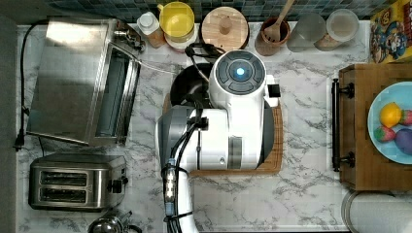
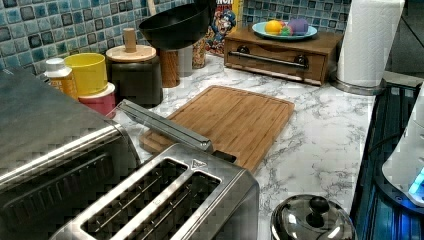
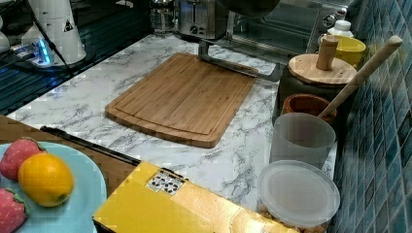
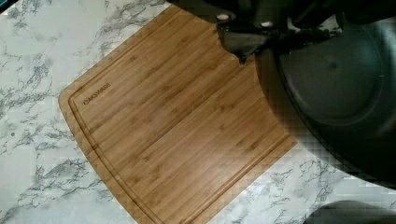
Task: Put the bowl in the oven.
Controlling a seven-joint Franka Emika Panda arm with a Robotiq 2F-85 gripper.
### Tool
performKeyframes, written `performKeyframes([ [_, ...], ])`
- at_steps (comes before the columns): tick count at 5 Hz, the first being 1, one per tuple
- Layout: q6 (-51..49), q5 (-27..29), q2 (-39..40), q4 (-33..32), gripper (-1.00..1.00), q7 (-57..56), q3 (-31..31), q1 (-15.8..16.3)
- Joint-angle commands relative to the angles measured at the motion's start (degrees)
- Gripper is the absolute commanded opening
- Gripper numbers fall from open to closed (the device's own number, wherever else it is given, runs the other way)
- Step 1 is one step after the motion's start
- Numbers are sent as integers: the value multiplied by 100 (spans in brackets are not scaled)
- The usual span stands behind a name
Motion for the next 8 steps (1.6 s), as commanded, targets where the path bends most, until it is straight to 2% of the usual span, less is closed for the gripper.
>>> performKeyframes([
  [1,217,117,112,51,-100,-310,122,37],
  [4,1033,-237,592,264,-100,-918,694,606],
  [6,1533,-293,548,142,-100,-952,1071,555],
  [7,1455,-538,691,269,-100,-762,1196,600],
  [8,1307,-833,1006,452,-100,-526,1228,782],
])
